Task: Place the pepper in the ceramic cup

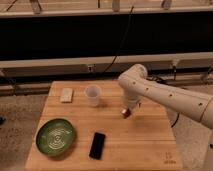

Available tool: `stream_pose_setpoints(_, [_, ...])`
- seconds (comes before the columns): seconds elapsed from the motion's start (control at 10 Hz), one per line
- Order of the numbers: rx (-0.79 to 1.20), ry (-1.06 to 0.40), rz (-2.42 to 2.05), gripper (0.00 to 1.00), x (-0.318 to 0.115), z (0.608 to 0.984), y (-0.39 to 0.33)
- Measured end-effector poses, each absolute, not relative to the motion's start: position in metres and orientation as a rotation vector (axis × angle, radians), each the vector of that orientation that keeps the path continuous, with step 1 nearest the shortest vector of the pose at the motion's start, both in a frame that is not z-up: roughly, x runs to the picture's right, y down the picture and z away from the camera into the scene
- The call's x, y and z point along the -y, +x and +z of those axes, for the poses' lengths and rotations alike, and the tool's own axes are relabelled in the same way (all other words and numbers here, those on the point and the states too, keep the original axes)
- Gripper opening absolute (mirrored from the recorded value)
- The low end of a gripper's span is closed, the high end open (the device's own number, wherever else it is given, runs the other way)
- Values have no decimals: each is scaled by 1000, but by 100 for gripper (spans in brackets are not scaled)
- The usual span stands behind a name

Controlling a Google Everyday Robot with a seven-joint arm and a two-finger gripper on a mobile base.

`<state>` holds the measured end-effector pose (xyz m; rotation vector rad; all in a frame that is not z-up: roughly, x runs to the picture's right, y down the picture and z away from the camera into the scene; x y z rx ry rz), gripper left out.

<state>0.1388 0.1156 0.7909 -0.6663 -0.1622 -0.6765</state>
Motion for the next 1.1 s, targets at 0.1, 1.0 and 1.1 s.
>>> stream_pose_setpoints(0.1, [158, -660, -686, 0, -107, 791, 133])
stream_pose_setpoints(1.0, [118, -602, -798, 0, -43, 803, 73])
stream_pose_setpoints(1.1, [116, -595, -808, 0, -38, 805, 66])
